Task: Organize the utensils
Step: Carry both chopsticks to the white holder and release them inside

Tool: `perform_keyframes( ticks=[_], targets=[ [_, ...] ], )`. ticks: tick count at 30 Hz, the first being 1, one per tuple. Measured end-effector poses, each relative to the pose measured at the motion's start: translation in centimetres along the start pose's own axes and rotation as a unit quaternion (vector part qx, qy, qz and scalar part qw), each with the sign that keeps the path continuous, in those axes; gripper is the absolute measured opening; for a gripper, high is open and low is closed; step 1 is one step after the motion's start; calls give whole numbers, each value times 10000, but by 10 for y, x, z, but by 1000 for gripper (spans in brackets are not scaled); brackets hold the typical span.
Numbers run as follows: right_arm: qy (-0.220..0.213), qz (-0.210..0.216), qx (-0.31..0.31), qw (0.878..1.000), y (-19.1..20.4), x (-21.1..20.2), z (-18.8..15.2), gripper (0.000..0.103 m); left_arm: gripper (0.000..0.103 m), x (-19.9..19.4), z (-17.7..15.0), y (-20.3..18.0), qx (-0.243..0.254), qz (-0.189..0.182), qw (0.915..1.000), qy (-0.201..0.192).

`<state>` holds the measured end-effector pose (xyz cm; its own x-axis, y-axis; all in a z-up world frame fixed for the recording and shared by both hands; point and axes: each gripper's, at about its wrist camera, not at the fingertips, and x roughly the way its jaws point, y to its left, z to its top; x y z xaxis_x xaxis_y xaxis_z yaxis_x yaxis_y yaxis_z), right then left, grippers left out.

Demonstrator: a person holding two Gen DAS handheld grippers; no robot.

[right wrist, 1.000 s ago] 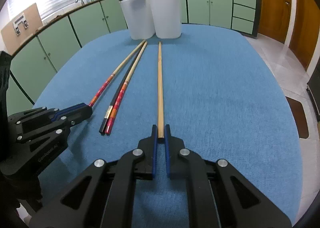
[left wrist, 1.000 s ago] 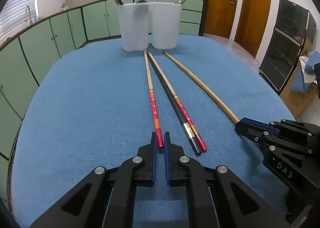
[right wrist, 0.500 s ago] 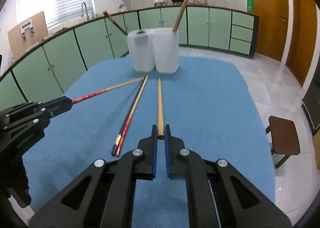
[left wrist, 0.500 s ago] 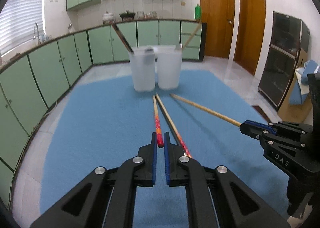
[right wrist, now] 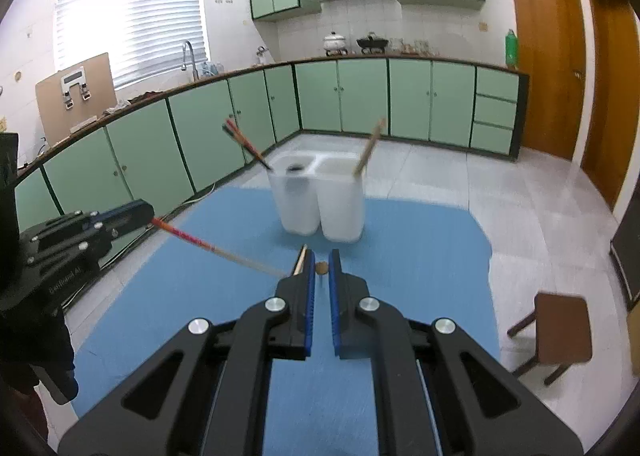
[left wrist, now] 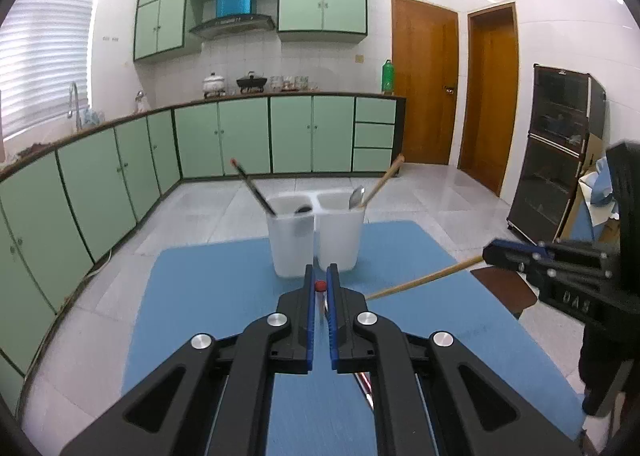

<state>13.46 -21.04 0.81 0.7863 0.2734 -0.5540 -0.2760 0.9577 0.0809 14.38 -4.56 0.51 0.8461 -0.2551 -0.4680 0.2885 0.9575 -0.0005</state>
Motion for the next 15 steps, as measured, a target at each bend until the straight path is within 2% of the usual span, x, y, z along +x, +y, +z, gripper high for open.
perform_keyframes(
  ticks=[15],
  targets=[
    [-136,303,-290,9990,-6,2,86,6,5,5,51,2,264,-159,9991,-295]
  ],
)
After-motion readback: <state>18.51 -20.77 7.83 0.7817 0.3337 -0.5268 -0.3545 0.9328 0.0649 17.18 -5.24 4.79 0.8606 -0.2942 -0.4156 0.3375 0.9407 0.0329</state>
